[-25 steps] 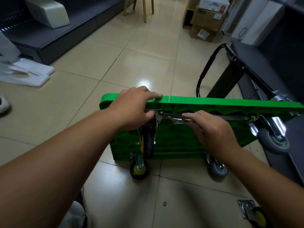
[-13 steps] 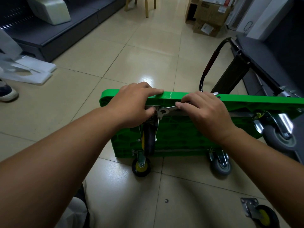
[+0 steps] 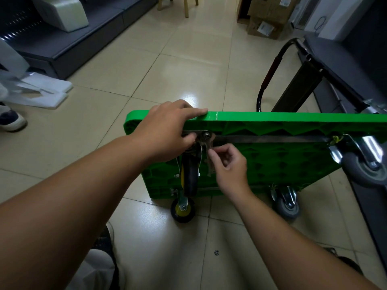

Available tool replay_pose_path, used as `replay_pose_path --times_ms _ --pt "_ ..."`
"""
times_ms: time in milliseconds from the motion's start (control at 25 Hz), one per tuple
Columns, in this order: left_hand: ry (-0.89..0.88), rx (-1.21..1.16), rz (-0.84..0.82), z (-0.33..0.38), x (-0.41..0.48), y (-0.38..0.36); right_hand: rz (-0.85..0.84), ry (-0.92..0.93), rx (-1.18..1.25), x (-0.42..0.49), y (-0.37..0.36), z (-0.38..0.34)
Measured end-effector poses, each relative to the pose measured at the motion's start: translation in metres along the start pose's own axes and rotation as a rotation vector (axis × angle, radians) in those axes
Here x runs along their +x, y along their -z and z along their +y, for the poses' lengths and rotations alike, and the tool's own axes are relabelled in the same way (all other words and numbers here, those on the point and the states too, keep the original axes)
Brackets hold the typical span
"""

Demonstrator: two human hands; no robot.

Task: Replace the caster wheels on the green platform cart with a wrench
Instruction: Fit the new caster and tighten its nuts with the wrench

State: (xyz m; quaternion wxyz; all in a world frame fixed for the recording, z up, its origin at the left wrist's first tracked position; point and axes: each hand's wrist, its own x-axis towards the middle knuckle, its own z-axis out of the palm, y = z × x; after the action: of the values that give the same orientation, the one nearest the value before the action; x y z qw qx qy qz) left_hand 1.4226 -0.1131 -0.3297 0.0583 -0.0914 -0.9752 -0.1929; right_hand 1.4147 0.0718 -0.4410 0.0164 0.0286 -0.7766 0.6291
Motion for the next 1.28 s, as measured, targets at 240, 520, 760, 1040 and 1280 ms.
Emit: replay_pose_path --times_ms 240,520,760,1040,1280 --pt "0.001 -0.01 -0.031 -0.001 0.0 0.004 -0.239 -0.278 -0.093 -0.031 0.019 0.025" --pt "-0.011 -0.019 -0.045 -0.002 -0.001 0.004 -0.381 0.474 -1.127 -0.01 0.101 -0.02" --pt "-0.015 -0.021 -0.035 -0.002 -0.001 0.003 -0.267 1.039 -1.302 0.042 0.083 -0.101" --pt "-0.01 -0.014 -0.023 -0.001 -0.001 0.003 -0.291 1.036 -1.354 0.046 0.072 -0.08" --pt "-0.01 -0.011 -0.019 -0.002 -0.001 0.001 -0.271 0.85 -1.194 0.042 0.08 -0.042"
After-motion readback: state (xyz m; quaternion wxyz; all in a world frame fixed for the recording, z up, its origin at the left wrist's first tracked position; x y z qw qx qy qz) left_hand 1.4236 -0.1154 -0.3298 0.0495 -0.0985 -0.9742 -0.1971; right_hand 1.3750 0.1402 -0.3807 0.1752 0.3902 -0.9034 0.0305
